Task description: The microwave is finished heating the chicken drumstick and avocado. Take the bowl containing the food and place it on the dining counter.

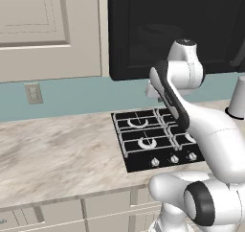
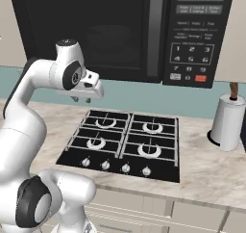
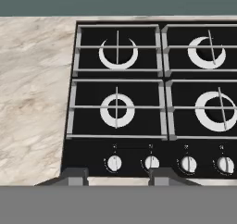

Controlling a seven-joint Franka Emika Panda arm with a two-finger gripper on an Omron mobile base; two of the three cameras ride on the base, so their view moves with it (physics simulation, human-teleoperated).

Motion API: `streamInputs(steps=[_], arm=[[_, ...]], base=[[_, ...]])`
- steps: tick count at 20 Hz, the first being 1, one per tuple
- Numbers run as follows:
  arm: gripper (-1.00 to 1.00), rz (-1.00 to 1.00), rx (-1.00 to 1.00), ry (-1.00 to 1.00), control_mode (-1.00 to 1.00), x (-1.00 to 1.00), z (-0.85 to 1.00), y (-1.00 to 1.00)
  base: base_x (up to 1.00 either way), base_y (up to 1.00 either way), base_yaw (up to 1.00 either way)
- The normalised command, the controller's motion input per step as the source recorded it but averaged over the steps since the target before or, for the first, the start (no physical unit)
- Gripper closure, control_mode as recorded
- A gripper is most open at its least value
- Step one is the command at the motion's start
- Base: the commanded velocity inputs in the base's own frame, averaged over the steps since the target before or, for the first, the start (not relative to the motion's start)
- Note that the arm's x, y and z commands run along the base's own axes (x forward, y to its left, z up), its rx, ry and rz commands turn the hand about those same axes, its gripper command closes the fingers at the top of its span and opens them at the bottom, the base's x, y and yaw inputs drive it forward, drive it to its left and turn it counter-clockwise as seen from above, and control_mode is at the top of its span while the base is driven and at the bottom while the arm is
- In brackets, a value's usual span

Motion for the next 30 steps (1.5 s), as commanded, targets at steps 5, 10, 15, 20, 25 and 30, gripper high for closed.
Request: streamInputs(steps=[5,10,15,20,25,30], arm=[[-1.00,0.00,0.00,-0.01,-1.00,0.00,0.00,0.00],[-1.00,0.00,0.00,0.00,-1.00,0.00,0.00,0.00],[-1.00,0.00,0.00,0.00,-1.00,-0.08,0.00,0.00],[-1.00,0.00,0.00,-0.04,-1.00,-0.37,0.00,0.00],[-1.00,0.02,0.00,-0.13,1.00,-0.67,0.00,-0.08],[-1.00,0.00,0.00,0.00,1.00,0.00,0.00,0.00]], base=[[0.00,0.00,0.00],[0.00,0.00,0.00],[0.00,0.00,0.00],[0.00,0.00,0.00],[-0.17,-0.05,0.00],[-0.50,-0.37,0.00]])
